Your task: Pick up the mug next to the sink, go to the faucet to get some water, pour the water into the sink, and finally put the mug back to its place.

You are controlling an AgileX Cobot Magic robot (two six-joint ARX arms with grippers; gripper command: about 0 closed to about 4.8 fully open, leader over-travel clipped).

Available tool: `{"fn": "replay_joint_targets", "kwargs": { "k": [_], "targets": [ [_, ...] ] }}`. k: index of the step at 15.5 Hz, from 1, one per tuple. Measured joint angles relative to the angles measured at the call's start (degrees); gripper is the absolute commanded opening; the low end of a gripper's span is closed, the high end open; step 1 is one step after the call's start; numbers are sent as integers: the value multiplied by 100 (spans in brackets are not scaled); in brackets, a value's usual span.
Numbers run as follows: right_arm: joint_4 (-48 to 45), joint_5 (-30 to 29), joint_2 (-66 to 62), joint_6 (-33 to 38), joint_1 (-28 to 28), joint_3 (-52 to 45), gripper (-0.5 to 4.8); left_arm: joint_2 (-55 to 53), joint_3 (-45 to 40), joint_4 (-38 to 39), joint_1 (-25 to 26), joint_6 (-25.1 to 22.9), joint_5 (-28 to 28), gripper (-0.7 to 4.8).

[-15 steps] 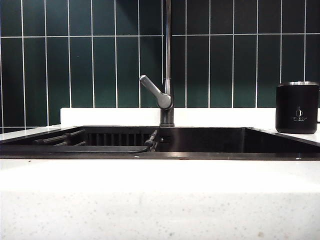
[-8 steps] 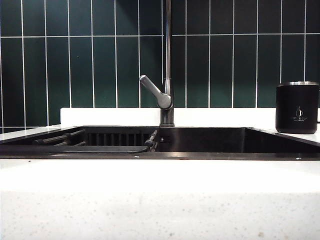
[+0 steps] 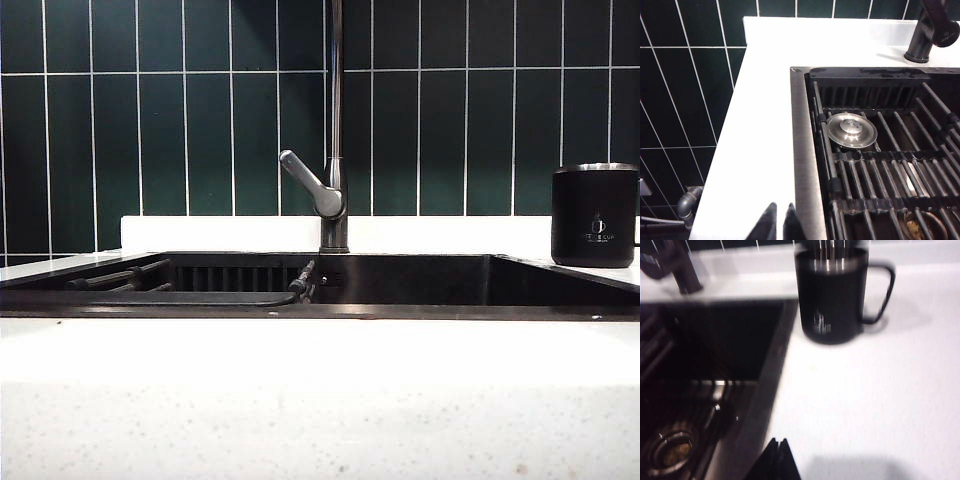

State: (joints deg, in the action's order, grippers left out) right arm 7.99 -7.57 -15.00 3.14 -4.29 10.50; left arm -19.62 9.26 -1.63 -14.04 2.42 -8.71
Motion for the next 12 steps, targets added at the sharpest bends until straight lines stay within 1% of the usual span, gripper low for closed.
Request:
{"fn": "replay_joint_targets", "kwargs": {
  "k": [1, 2, 3, 6, 8, 12],
  "targets": [
    [-46, 2, 2, 0, 0, -70, -1, 4, -81, -216, 0, -2, -13, 20],
    [-168, 0, 2, 2, 0, -197, -1, 2, -240, -610, 0, -2, -13, 20],
    [-297, 2, 2, 4, 0, -306, -1, 2, -293, -717, 2, 0, -13, 20],
    [-704, 2, 2, 0, 0, -695, -1, 2, -415, -723, 0, 0, -11, 20],
    [-715, -4, 0, 0, 0, -874, -1, 0, -481, -599, 0, 0, -11, 20],
    [-769, -9, 2, -70, -2, -874, -1, 2, -514, -636, 0, 0, -11, 19]
  ]
}}
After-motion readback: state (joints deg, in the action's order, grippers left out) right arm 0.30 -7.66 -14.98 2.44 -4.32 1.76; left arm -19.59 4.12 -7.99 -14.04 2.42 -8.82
